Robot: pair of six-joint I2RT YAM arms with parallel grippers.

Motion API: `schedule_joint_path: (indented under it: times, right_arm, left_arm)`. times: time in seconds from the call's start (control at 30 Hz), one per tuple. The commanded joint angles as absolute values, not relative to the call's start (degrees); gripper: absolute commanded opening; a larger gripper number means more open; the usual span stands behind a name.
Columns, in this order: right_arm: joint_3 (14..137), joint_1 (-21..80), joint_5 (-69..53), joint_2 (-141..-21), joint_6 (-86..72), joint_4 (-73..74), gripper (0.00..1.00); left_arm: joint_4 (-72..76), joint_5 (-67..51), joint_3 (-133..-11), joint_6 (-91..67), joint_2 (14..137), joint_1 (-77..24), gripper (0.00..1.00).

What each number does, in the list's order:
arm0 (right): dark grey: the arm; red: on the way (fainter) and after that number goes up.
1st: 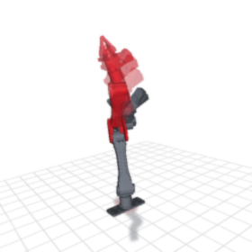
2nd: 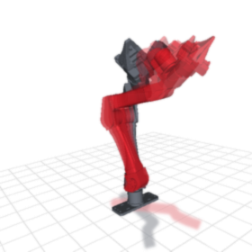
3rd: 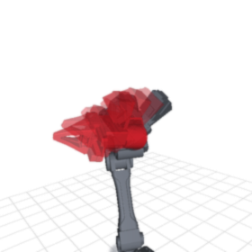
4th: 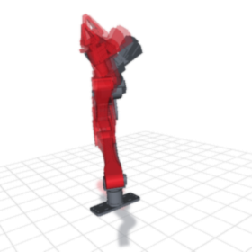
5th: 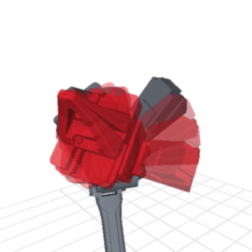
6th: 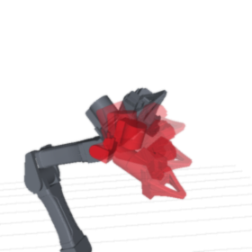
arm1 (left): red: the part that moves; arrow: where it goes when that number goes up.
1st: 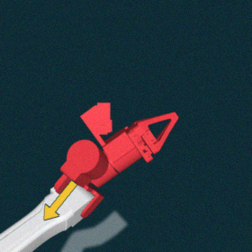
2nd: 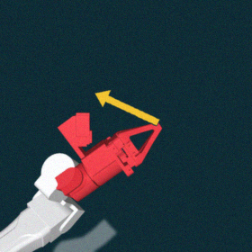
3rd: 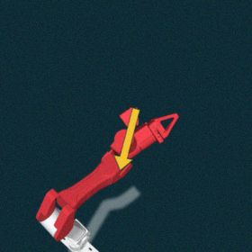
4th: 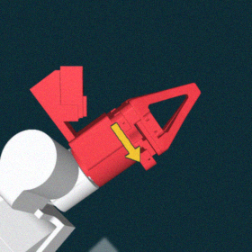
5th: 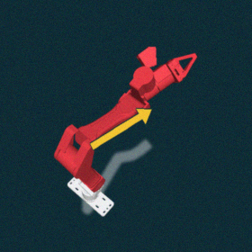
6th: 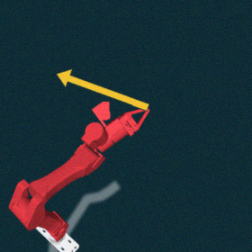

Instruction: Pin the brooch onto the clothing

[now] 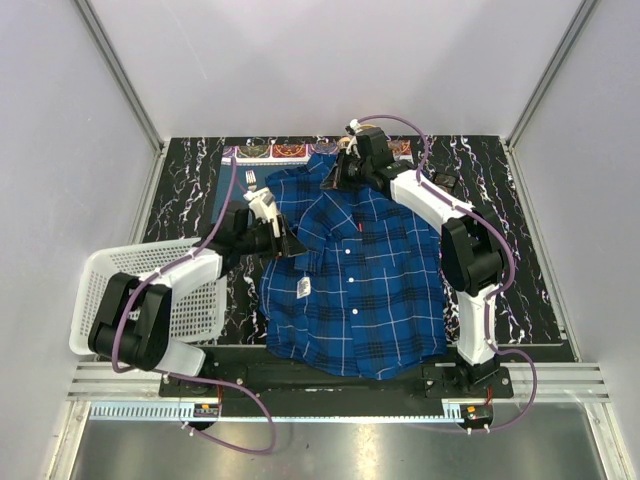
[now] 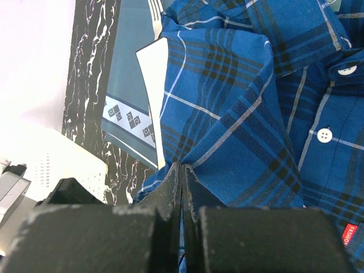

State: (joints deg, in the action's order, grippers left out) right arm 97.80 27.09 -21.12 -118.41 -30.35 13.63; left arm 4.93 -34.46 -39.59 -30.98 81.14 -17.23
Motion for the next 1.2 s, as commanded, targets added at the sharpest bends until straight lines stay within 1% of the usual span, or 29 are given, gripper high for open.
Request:
schedule_joint_path:
  times: [0.0, 0.1, 0.17, 0.23, 0.27, 0.33, 0.37, 0.4, 0.43, 0.5, 0.53, 0.57, 0.63, 0.67, 0.7, 0.73, 0.77, 0.8, 0.87, 0.9, 0.97, 1.0, 1.1, 1.17]
  right_arm:
    - [97.38, 27.33, -22.85, -116.72, -31.02, 10.46, 0.0]
    - [97.12, 27.33, -23.11, -116.46, -30.68, 10.37, 0.0]
    - [96.94, 27.33, -23.2, -115.93, -30.5, 10.28, 0.0]
    - [96.86, 27.25, -23.64, -115.75, -30.41, 9.93, 0.0]
    - [96.68, 27.33, -23.64, -115.32, -30.41, 9.76, 0.0]
    - [96.77, 27.33, -24.26, -114.96, -30.32, 9.58, 0.0]
    - [97.03, 27.33, -24.61, -114.7, -30.15, 9.58, 0.0]
    - [97.21, 27.33, -25.31, -114.35, -29.97, 9.58, 0.0]
    - [97.21, 27.33, -25.57, -114.08, -29.8, 9.41, 0.0]
    - [97.73, 27.33, -27.23, -113.56, -29.36, 9.05, 0.0]
    - [98.08, 27.33, -27.86, -113.47, -29.44, 8.88, 0.09]
    - [99.04, 27.33, -28.99, -113.73, -29.27, 8.88, 0.21]
    - [100.19, 27.33, -32.77, -113.73, -28.83, 9.31, 0.45]
    - [101.24, 27.33, -33.91, -113.38, -28.31, 9.84, 0.65]
    - [101.77, 27.33, -36.27, -113.2, -26.3, 10.45, 0.69]
    - [102.3, 27.33, -37.17, -112.77, -24.97, 12.55, 0.72]
    - [103.0, 27.33, -37.53, -111.98, -23.74, 13.79, 0.8]
    - [103.18, 27.42, -37.7, -111.45, -21.12, 15.19, 0.83]
    - [102.66, 27.42, -38.32, -109.87, -17.77, 19.5, 0.86]
    - [101.96, 27.42, -38.49, -109.25, -15.06, 20.64, 0.87]
    - [98.99, 27.51, -39.02, -107.59, -12.32, 24.16, 0.86]
    - [97.83, 27.77, -39.11, -106.97, -9.35, 25.21, 0.86]
    - [92.91, 28.74, -38.85, -104.77, -4.68, 28.73, 0.84]
    - [90.19, 29.26, -38.93, -103.63, -3.0, 30.67, 0.83]
  left_arm:
    - [4.48, -29.44, -44.73, -26.2, 83.23, -19.16, 0.69]
    - [5.62, -30.49, -46.4, -24.88, 85.6, -20.48, 0.63]
    - [6.76, -32.25, -47.02, -23.91, 87.27, -21.35, 0.53]
    - [6.77, -32.6, -47.64, -23.82, 88.06, -21.53, 0.47]
    - [6.16, -32.78, -48.42, -23.3, 88.33, -21.53, 0.38]
    - [0.74, -32.43, -50.26, -21.28, 87.72, -21.27, 0.26]
    - [-1.56, -32.61, -52.19, -18.83, 86.06, -20.05, 0.17]
    - [-3.58, -33.3, -52.99, -17.94, 84.65, -19.0, 0.05]
    - [-7.34, -34.09, -53.52, -17.58, 83.16, -17.59, 0.0]
    - [-11.06, -36.81, -55.1, -16.88, 77.36, -11.62, 0.0]
    - [-15.42, -37.26, -55.8, -16.27, 75.43, -9.43, 0.0]
    - [-17.64, -37.27, -57.64, -14.61, 72.97, -4.88, 0.0]
    - [-24.04, -37.71, -60.1, -13.45, 66.82, -0.11, 0.0]
    - [-26.78, -37.62, -63.68, -12.32, 65.4, 5.74, 0.0]
    - [-29.59, -37.62, -65.98, -11.43, 63.39, 8.5, 0.0]
    - [-35.97, -37.18, -68.62, -9.86, 62.85, 10.96, 0.0]
    - [-38.99, -35.79, -74.12, -6.62, 62.41, 14.99, 0.0]
    - [-41.55, -30.99, -76.7, -5.29, 62.14, 16.77, 0.0]
    - [-47.62, -24.55, -83.98, -1.08, 62.22, 20.46, 0.0]
    - [-48.85, -18.95, -86.02, -0.45, 62.49, 21.35, 0.0]
    - [-51.15, -13.56, -90.94, 5.34, 64.15, 22.59, 0.0]
    - [-51.59, -8.4, -92.53, 6.84, 64.94, 22.76, 0.0]
    - [-51.68, -1.69, -97.63, 9.84, 69.25, 24.34, 0.0]
    - [-51.16, -0.27, -100.7, 11.68, 73.01, 25.31, 0.0]
